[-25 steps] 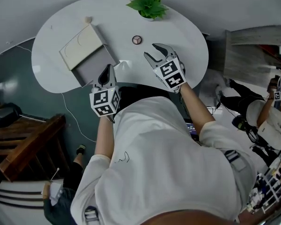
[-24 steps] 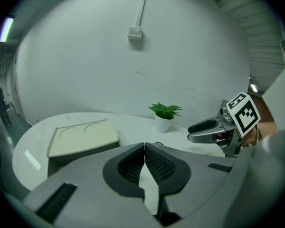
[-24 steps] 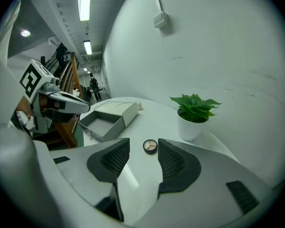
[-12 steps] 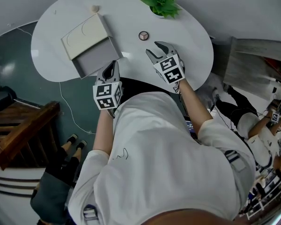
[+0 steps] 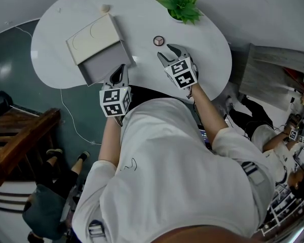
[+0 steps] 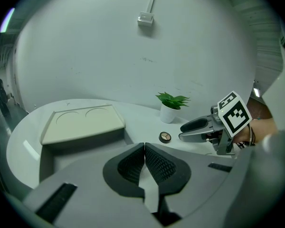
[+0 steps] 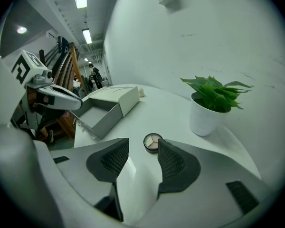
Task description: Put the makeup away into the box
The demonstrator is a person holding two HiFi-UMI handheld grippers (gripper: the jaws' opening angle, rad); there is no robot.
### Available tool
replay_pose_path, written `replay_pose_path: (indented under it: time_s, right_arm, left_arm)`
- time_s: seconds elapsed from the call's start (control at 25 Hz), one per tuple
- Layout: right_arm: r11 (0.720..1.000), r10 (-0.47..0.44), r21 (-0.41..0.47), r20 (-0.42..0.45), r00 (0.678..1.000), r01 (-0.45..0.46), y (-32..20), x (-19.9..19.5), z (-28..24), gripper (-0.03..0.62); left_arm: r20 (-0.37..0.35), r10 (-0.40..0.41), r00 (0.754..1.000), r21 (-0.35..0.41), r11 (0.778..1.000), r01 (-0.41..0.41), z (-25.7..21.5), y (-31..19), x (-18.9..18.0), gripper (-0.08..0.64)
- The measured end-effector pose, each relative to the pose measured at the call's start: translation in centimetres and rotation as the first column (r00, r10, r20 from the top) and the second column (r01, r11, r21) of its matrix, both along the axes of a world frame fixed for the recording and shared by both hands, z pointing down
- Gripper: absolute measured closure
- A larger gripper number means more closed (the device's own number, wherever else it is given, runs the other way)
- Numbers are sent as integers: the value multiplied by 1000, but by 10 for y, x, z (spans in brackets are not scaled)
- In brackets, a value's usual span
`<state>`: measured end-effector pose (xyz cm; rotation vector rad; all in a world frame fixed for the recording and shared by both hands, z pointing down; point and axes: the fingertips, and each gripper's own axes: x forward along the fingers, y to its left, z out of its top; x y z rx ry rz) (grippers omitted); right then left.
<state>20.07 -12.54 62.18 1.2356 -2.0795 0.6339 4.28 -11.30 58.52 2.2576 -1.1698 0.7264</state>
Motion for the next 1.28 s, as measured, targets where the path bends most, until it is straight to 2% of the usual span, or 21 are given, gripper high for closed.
replay_pose_path:
  time_s: [0.32,0.8,1.28]
  right_arm:
    - [1000,0,-22,-50,999,-1,-16,-4,18,399]
    - [997,-22,-69,-122,992,14,-40,-2,43,377]
    - [993,-31,-119,-146,989,13,-43,-3,63,348]
  left_arm:
    - [-1,4,1000,-11,1000,-4,2,-16,-14,540]
    - [0,-67,998,-27,997,67,5,-22,-43,540]
    - [5,-94,996,-34,995,94,7,-22,-56,540]
